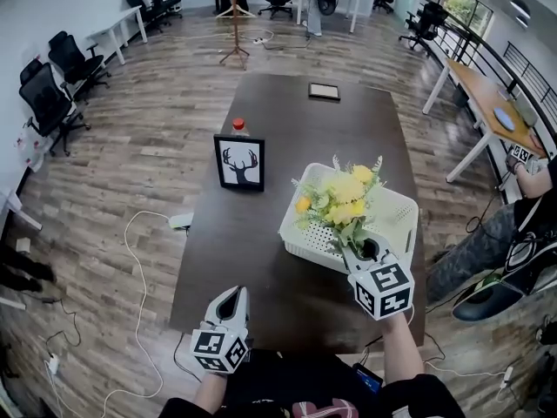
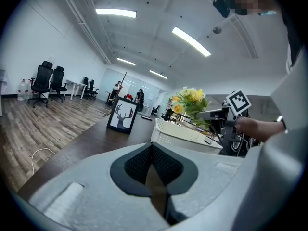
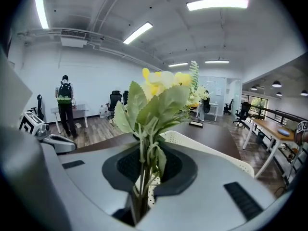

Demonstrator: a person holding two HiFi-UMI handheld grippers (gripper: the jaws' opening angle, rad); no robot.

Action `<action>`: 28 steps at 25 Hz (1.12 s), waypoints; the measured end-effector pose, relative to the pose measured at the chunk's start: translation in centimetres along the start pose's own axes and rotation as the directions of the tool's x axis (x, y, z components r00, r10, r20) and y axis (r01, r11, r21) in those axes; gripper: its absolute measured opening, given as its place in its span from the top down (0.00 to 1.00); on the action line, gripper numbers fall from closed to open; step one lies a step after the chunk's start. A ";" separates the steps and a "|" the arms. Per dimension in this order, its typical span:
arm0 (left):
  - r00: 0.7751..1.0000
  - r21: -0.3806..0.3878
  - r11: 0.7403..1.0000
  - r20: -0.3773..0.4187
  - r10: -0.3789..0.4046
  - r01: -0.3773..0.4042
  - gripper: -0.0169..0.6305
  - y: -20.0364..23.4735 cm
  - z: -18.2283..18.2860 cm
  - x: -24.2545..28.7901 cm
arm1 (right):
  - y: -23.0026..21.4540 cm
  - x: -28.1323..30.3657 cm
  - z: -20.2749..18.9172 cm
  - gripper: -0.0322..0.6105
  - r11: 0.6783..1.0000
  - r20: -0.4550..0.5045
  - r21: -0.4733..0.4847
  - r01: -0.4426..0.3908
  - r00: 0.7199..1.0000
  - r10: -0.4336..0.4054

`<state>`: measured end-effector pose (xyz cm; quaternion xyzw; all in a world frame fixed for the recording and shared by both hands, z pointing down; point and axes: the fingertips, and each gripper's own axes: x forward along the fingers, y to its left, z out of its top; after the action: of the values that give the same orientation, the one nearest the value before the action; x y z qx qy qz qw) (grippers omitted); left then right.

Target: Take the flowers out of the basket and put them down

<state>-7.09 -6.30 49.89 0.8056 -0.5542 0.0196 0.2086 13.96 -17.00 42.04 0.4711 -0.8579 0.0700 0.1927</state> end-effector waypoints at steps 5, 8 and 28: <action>1.000 0.006 1.000 0.026 0.008 -0.008 0.96 -0.2 0.8 -0.4 | 1.3 -0.2 -0.4 0.87 1.000 0.009 0.017 -0.009 1.000 0.009; 0.999 0.014 1.000 0.037 0.014 -0.015 0.96 0.0 1.1 -0.4 | 2.0 -0.2 -0.9 0.87 1.000 0.012 0.023 -0.012 1.000 0.012; 0.996 -0.016 0.997 0.058 0.072 -0.071 0.96 2.5 1.9 -1.0 | 8.8 0.7 -2.7 0.87 0.991 0.038 0.057 -0.117 0.993 0.115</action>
<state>-10.15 -6.82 48.72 0.7841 -0.5886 -0.0005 0.1970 6.99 -11.95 45.31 0.4271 -0.8846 0.0983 0.1592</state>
